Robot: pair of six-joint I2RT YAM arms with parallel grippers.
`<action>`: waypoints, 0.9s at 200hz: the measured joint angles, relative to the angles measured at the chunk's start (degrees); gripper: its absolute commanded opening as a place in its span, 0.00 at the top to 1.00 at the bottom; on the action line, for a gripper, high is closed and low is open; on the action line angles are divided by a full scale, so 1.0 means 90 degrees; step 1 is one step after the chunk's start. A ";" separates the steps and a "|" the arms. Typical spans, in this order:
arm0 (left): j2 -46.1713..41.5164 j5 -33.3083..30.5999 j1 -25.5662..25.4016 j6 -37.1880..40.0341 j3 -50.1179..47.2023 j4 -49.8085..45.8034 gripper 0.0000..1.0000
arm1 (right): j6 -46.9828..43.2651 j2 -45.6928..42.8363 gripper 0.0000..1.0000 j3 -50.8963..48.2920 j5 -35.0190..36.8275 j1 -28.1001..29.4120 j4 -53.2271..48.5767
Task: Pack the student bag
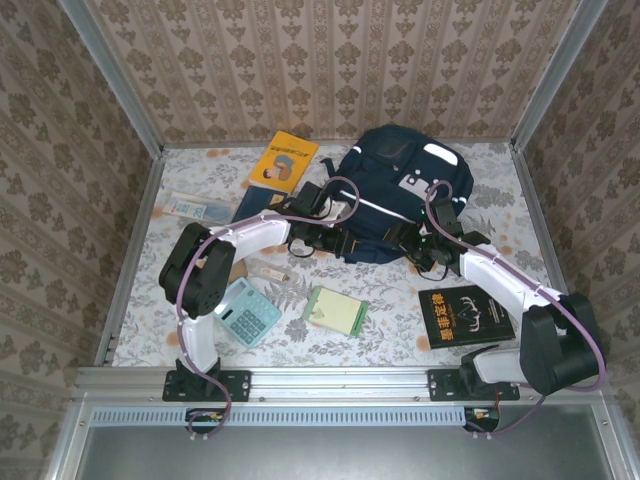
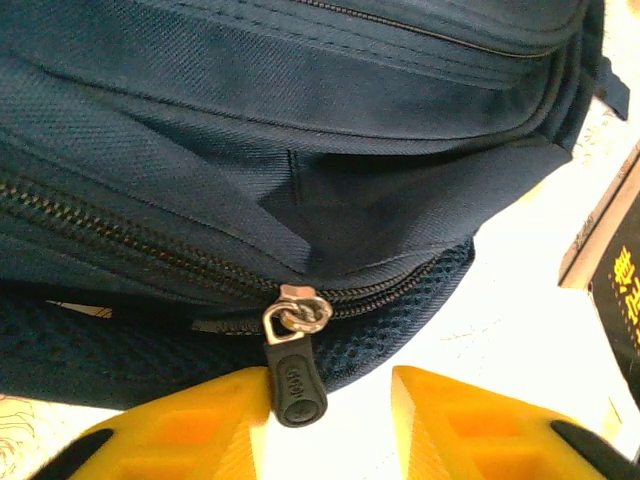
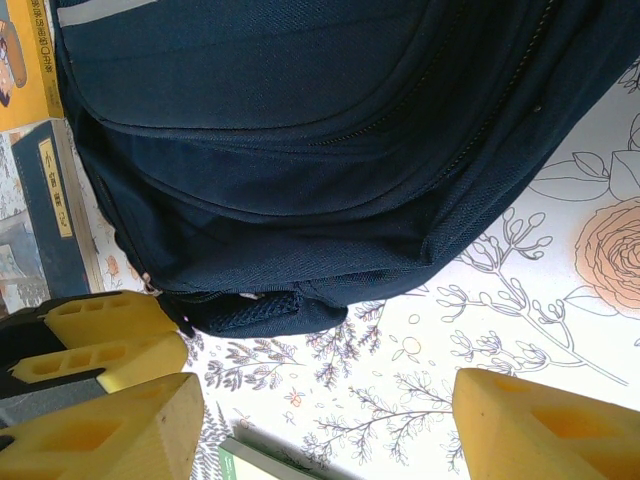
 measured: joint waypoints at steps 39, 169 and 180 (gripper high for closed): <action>0.0012 -0.0165 0.0005 -0.0051 0.0000 -0.0017 0.91 | 0.0000 0.0000 0.32 0.0000 0.0000 0.0000 -0.0002; -0.0352 -0.1134 -0.0457 0.0350 0.0022 -0.0648 1.00 | 0.1022 0.0867 0.36 0.0007 0.0002 0.0180 0.0498; -0.0393 -0.1202 -0.0537 0.0386 0.0022 -0.0714 1.00 | 0.1156 0.0996 0.36 0.0012 0.0010 0.0180 0.0559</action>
